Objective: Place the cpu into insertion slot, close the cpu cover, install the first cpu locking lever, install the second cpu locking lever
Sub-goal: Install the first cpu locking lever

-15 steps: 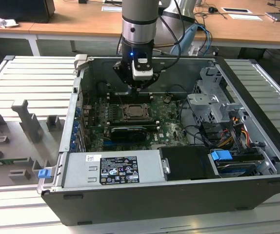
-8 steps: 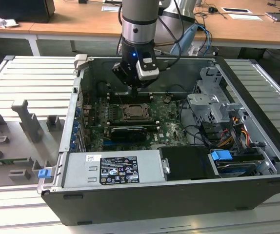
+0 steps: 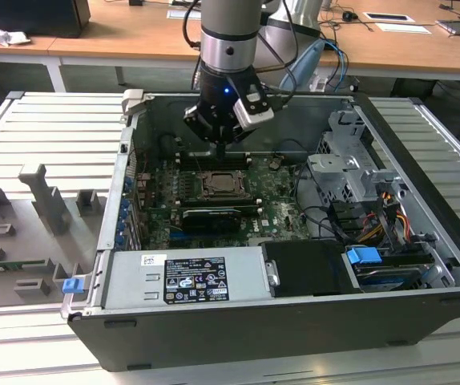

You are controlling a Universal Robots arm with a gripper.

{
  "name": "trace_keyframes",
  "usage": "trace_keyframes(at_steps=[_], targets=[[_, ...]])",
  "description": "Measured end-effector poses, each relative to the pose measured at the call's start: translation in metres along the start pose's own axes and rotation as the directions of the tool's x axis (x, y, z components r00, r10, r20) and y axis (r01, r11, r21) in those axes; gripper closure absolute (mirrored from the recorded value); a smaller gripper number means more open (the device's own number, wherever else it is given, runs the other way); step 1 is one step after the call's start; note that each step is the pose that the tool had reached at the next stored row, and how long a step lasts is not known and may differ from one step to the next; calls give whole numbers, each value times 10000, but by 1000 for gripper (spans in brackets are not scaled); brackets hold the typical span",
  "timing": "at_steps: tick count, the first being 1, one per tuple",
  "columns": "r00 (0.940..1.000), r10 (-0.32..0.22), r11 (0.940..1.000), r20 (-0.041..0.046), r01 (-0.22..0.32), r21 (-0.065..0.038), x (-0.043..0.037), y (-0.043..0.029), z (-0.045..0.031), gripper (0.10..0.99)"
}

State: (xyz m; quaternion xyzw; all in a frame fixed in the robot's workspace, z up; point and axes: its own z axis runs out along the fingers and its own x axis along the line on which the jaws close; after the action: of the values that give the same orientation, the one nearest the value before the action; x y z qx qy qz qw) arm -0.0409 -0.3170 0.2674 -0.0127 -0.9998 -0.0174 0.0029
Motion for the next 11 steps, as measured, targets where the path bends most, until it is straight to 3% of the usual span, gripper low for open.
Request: trace_keyframes(at_steps=[2, 11], targets=[[9982, -595, 9982, -20, 595, 2, 6, 0, 2, 980], [9977, -674, 9977, -16, 674, 3, 140, -4, 5, 980]])
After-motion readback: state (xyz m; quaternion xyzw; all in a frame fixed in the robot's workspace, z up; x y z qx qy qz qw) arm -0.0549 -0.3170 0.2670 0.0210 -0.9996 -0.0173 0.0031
